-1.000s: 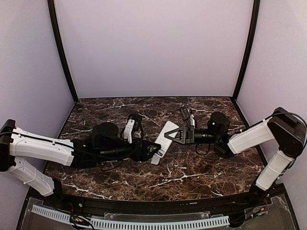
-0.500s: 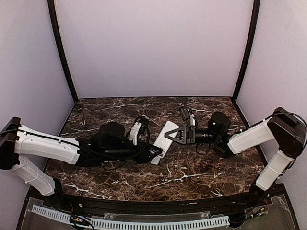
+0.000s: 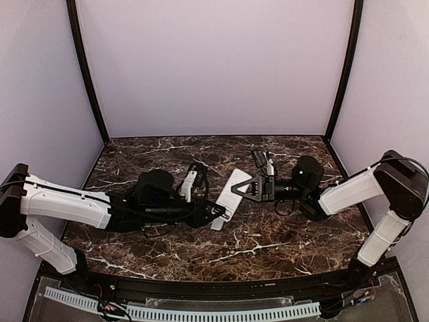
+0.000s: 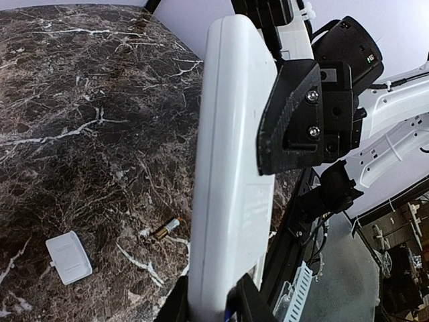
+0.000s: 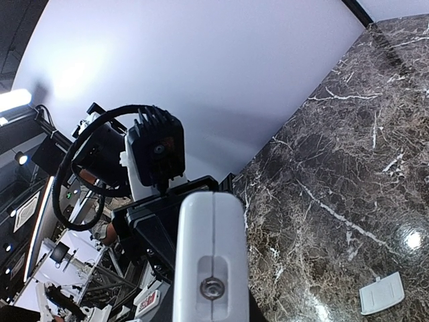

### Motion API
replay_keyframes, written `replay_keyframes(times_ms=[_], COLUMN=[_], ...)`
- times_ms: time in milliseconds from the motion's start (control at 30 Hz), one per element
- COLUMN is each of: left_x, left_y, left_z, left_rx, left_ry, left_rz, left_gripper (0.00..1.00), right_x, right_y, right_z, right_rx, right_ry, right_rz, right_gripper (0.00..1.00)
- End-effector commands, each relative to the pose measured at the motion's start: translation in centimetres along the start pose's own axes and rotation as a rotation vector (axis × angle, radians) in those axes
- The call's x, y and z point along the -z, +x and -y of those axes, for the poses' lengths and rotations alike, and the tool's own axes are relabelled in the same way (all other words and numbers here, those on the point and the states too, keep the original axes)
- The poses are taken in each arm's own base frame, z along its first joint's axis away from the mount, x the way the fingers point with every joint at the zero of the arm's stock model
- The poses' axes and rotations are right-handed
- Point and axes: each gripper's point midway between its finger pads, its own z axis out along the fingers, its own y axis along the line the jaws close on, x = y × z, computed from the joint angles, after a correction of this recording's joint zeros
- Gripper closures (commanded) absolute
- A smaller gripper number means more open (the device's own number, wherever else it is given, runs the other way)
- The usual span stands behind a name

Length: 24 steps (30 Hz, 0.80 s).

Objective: Load the batteries into the remote control
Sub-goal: Press the battery in the battery compartment.

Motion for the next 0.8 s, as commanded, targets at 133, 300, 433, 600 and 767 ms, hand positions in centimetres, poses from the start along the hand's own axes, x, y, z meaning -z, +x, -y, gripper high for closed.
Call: replay_keyframes(times_ms=[133, 300, 433, 600, 767], left_x=[-0.7, -0.6, -0.1, 0.1, -0.9], left_y=[3.1, 1.1, -0.8, -2.0, -0.5], left_z=[-2.1, -0.8, 0.7, 1.9, 1.8], left_rx=[-0.071, -0.132, -0.219, -0.345, -0.518], left_ry=[-0.088, -0.055, -0.008, 0.019, 0.037], left_rz=[-0.159, -0.119, -0.104, -0.106, -0.249], left_gripper=[0.86, 0.47, 0.31, 0.27, 0.28], right_x=[0.5, 1.5, 3.4, 6.5, 10.1], right_y=[-1.2, -1.2, -1.1, -0.3, -0.4], right_z=[-1.3, 0.0, 1.5, 3.0, 4.0], right_rx=[0.022, -0.006, -0.028, -0.041, -0.041], right_ry=[-0.025, 0.016, 0.07, 0.148, 0.247], right_rz=[0.029, 0.039, 0.051, 0.06, 0.081], right_gripper=[1.0, 1.0, 1.0, 1.0, 1.0])
